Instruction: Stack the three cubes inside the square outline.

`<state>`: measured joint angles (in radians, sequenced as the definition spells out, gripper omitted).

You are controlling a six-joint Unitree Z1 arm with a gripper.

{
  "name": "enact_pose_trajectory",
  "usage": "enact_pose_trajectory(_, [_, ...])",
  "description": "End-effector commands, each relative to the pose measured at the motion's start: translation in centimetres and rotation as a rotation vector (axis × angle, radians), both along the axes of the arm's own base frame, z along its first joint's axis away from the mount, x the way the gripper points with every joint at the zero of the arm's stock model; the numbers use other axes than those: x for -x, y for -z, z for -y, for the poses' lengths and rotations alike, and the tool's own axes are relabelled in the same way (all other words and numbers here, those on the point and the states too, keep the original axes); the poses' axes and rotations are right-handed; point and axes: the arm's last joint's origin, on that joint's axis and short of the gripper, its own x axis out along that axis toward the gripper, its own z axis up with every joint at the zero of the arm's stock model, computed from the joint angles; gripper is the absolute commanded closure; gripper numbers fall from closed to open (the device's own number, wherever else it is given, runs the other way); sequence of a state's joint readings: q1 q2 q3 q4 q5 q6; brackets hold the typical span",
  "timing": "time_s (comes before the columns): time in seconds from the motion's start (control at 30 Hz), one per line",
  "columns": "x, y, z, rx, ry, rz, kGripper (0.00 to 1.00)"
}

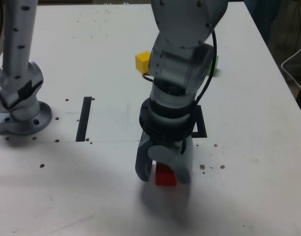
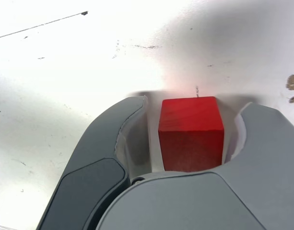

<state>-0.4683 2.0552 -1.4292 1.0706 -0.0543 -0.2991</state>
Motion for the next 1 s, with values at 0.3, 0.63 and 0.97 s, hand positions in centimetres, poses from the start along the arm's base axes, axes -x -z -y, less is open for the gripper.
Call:
enact_pose_trajectory(0.3, [0.1, -0.5, 0.0, 0.014, 0.012, 0.012, 0.7])
enact_pose_trajectory(0.63, [0.3, -2.3, -0.9, 0.003, -0.007, 0.067, 0.81])
enact_pose_trajectory(0.97, [-0.8, -4.9, -6.6, -0.047, -0.082, 0.107, 0.81])
